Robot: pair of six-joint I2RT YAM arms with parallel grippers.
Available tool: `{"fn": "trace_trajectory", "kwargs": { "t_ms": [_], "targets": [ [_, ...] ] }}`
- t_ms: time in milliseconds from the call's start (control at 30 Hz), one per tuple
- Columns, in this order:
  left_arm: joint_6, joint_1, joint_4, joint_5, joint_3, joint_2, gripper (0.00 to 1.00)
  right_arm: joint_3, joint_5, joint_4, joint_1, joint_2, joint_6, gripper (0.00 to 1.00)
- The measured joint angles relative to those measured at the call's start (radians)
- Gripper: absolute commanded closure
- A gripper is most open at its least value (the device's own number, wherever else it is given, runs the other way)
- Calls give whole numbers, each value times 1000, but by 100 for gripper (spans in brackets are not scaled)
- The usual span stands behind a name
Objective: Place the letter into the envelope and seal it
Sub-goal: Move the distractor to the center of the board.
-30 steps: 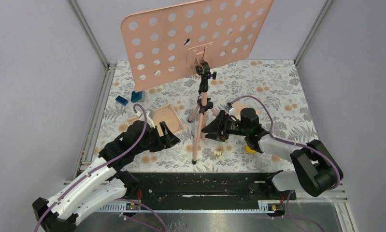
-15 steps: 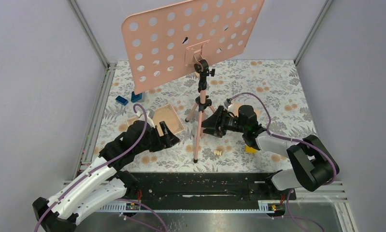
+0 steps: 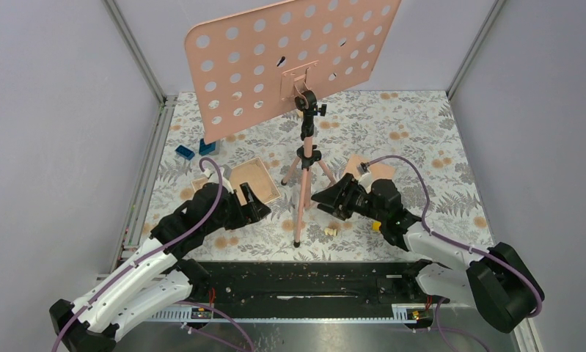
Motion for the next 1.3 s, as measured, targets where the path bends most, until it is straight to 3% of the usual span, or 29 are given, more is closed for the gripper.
{"fn": "trace_trajectory", "kwargs": {
  "t_ms": [133,500,1300],
  "targets": [
    [-5,0,-8,-6,0,0,19,-1,59,-3,31,11,23,43],
    [-5,0,-47,-19,4,-13,19,-2,115,176,76,280,157,44],
    [7,0,-58,-34,43,6,19,80,158,315,86,458,186,43]
  ]
}}
